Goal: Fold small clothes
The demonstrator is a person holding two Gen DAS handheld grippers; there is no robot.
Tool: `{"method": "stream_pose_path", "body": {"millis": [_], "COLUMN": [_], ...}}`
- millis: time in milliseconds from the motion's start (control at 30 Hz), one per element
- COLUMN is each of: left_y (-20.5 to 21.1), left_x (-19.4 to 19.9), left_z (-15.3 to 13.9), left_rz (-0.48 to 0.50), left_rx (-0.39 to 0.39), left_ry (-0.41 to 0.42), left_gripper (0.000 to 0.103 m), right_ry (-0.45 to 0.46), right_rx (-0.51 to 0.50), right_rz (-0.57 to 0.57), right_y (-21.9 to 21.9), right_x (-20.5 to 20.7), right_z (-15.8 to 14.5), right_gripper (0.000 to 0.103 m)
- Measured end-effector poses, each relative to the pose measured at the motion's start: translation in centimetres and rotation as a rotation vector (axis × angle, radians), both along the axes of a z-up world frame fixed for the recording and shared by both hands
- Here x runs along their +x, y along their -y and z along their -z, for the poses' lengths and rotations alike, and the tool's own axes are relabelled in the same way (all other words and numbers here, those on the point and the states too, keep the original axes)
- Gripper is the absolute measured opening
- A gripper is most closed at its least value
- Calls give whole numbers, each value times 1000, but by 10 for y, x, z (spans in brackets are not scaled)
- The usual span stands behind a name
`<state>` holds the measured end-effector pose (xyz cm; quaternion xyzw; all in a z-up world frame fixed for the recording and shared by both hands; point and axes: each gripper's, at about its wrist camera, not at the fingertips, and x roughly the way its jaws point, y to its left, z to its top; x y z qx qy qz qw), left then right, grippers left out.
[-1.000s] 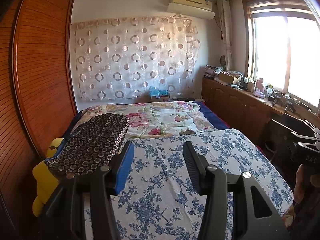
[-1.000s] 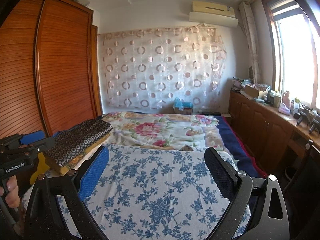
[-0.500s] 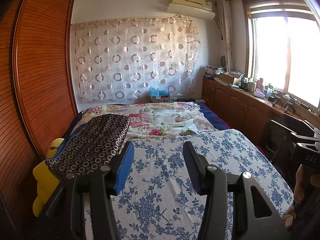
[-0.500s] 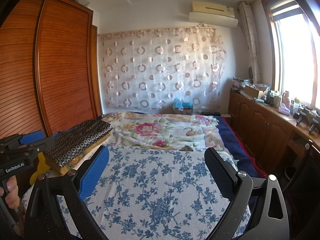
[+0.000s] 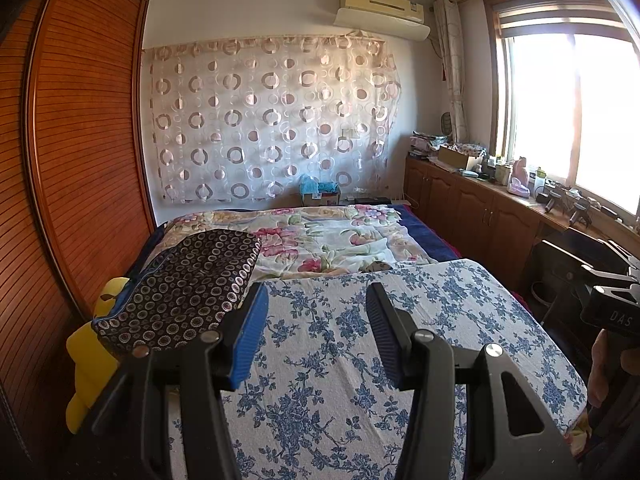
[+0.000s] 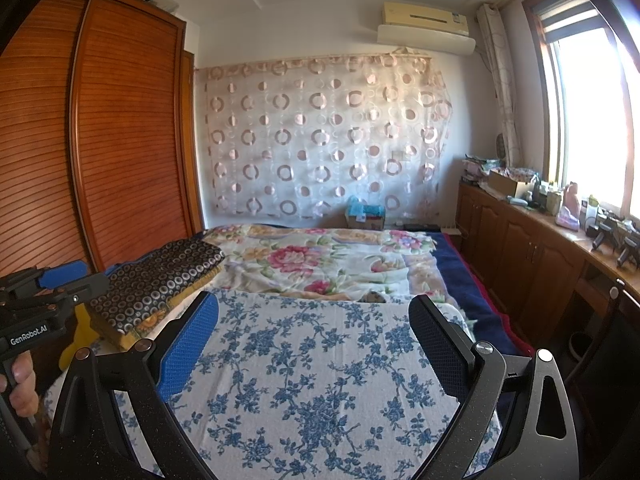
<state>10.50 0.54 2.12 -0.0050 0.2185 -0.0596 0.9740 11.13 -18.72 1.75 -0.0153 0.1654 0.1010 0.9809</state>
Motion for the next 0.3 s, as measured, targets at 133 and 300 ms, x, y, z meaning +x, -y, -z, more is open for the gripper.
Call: {"method": "stream_pose_path", "body": {"millis": [133,300], "left_y": [0,0], "left_x": [0,0], "left_z": [0,1], "left_rz": [0,1], "left_rx": [0,0], "left_ry": [0,1], "left_gripper": [50,50], "right_ry": [0,1], "right_rx": [0,-1], "right_rz": [1,3], "right_y": [-1,0], "right_x": [0,-1], "right_z": [0,0], "right_gripper": [98,98]}}
